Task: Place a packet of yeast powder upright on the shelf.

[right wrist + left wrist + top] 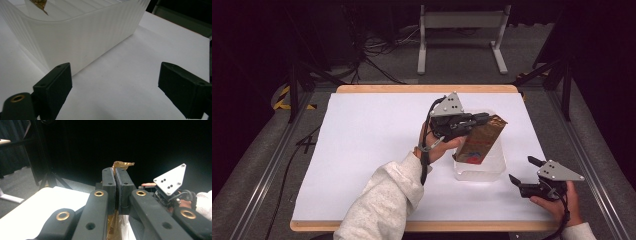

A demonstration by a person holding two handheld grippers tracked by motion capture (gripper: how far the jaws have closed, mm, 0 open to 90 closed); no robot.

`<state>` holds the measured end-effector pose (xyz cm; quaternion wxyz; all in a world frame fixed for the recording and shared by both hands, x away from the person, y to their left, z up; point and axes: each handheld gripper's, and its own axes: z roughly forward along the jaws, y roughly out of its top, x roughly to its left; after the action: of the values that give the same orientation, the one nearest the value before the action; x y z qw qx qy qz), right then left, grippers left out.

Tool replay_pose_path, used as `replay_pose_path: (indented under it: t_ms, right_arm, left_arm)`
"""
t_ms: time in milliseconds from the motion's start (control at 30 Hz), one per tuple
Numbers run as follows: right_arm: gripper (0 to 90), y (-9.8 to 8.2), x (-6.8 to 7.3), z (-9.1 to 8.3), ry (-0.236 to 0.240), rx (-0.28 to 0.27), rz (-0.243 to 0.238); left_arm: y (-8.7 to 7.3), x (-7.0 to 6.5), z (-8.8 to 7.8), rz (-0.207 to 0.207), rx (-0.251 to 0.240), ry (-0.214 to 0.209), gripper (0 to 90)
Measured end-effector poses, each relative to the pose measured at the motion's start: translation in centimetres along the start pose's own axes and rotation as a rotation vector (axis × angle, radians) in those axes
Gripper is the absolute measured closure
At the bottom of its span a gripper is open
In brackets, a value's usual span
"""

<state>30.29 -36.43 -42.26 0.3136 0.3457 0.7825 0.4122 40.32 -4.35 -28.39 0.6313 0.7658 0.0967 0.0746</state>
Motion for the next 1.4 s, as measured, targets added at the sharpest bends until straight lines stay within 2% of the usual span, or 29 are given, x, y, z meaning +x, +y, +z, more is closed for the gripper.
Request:
replay_pose_path:
  t_ms: [167, 300, 433, 733, 967, 1033, 1333, 1400]
  right_arm:
    - [12.4, 0.0, 0.0, 0.0, 0.001, -0.001, 0.001]
    - [12.4, 0.0, 0.0, 0.1, 0.001, 0.002, -0.002]
    - [12.4, -0.1, 0.0, 0.1, 0.003, 0.003, -0.001]
    - [12.4, -0.1, 0.0, 0.1, 0.004, 0.005, -0.006]
    - [12.3, 0.0, 0.1, 0.1, 0.008, 0.006, -0.011]
    - [12.3, 0.0, 0.1, 0.1, 0.009, 0.007, -0.012]
    - [12.3, 0.0, 0.2, 0.3, 0.012, 0.013, -0.022]
    - [12.3, 0.0, 0.2, 0.3, 0.012, 0.013, -0.022]
  left_arm:
    - [0.0, 0.2, 0.5, 0.001, 0.0, -0.008, 87.2]
    - [-0.2, 0.6, 0.9, -0.003, -0.005, 0.019, 87.2]
    - [0.0, 1.3, 0.8, -0.029, -0.027, 0.012, 87.1]
    - [0.6, 1.0, 0.8, -0.002, -0.039, 0.013, 87.1]
    - [1.0, 0.8, 1.3, 0.039, -0.018, 0.024, 87.0]
    - [0.8, 1.0, 1.5, 0.023, -0.029, 0.005, 87.0]
    - [-0.5, 1.1, 2.4, 0.003, -0.012, 0.002, 87.0]
    - [-0.8, 1.0, 2.8, -0.005, -0.006, -0.013, 87.0]
